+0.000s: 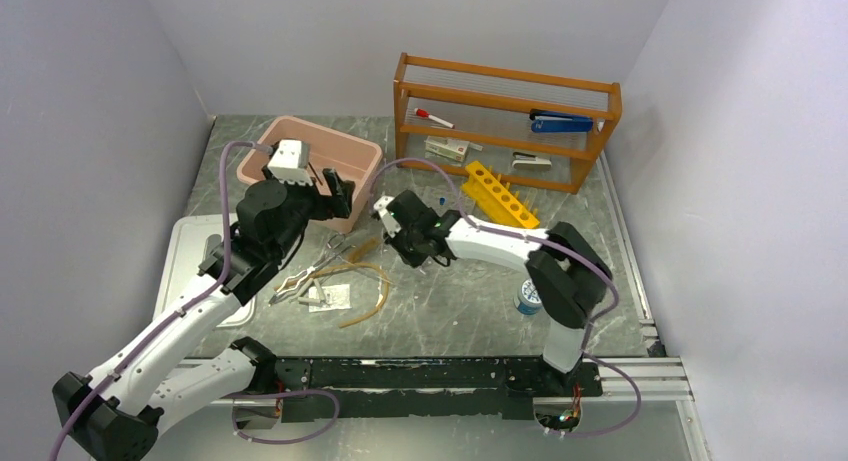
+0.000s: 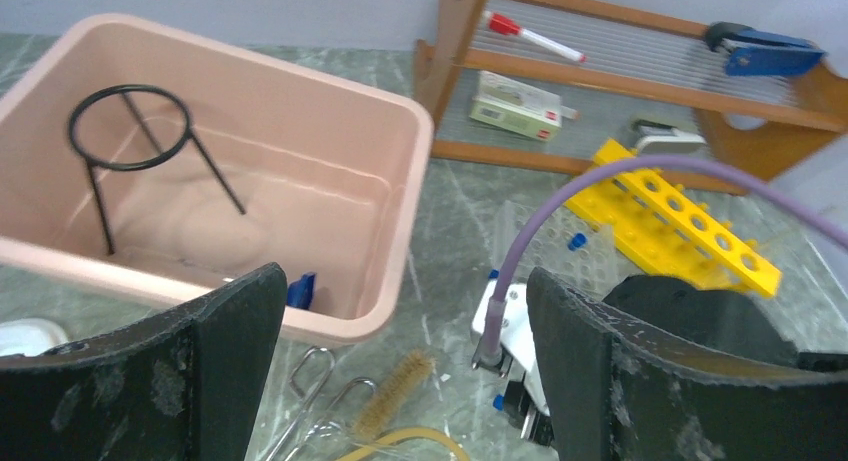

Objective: Organize the chemistry lab equipment

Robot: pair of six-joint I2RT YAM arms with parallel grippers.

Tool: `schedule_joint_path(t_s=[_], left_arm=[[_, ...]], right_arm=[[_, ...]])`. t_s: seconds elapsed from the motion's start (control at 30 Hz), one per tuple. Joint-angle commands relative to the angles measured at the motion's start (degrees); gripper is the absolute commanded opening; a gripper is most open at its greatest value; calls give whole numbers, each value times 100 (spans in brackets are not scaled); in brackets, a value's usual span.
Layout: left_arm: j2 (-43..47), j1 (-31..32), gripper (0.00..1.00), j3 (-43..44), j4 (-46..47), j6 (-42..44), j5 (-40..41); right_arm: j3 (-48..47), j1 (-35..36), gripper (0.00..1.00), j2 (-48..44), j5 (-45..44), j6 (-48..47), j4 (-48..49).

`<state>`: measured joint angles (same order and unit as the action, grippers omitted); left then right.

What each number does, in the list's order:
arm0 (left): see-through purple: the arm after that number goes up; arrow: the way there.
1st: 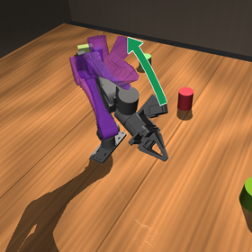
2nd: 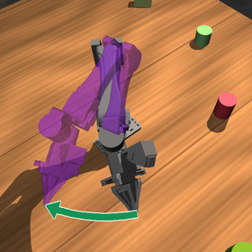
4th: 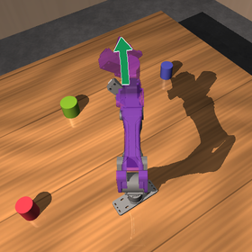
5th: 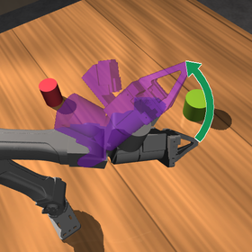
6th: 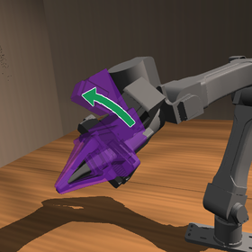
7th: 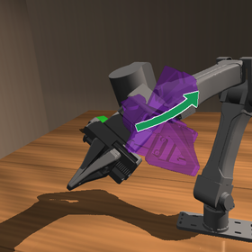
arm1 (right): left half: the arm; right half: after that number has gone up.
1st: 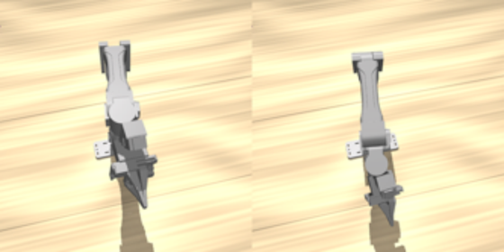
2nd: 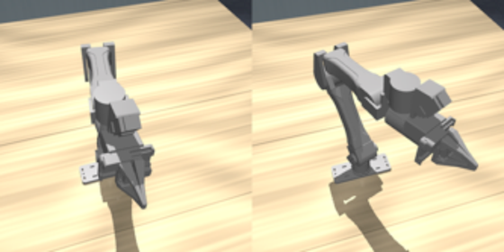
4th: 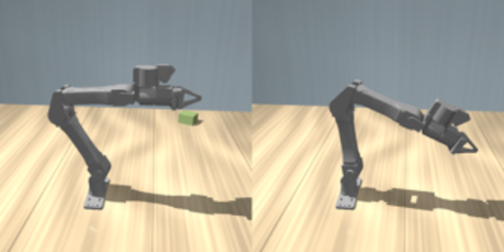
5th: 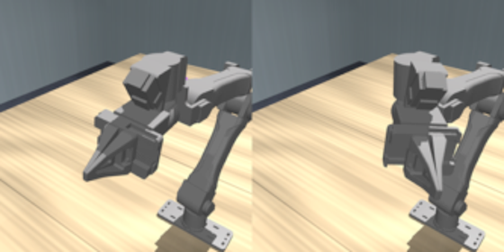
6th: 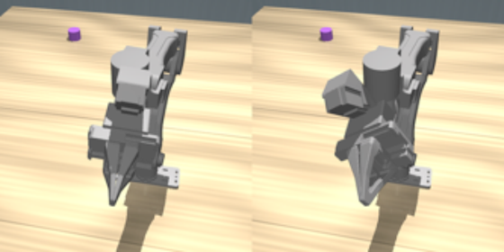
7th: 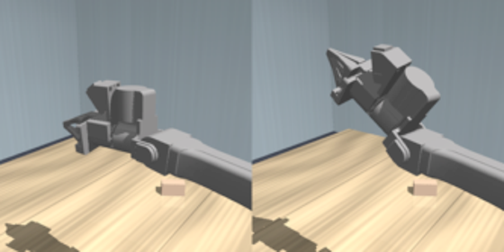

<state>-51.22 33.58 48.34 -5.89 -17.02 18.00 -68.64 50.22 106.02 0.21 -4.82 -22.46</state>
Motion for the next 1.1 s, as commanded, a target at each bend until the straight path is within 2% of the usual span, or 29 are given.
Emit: schedule_joint_path(t_s=[0.0, 0.2, 0.37, 0.57, 0.67, 0.87, 1.07], left_arm=[[-59, -26, 92, -88, 668, 274, -1238], [-365, -20, 87, 75, 883, 259, -2694], [-344, -19, 85, 13, 1100, -55, -2935], [-372, -18, 79, -203, 1762, -449, -3955], [-528, -21, 76, -164, 1924, -751, -4191], [-885, -18, 57, -123, 2380, -1285, -4534], [-1107, -20, 44, -51, 2567, -1444, -4565]], right_arm=[[290, -124, 13, -1045, -301, 448, 1155], [798, -228, 14, -2265, -661, 1280, 2315], [956, -364, 16, -3030, -711, 2356, 2910], [930, -399, 18, -3536, -684, 3276, 3147], [953, -407, 18, -3684, -517, 3579, 3278], [931, -458, 19, -3827, -98, 3805, 3347], [1013, -512, 20, -3910, 143, 3806, 3385]])
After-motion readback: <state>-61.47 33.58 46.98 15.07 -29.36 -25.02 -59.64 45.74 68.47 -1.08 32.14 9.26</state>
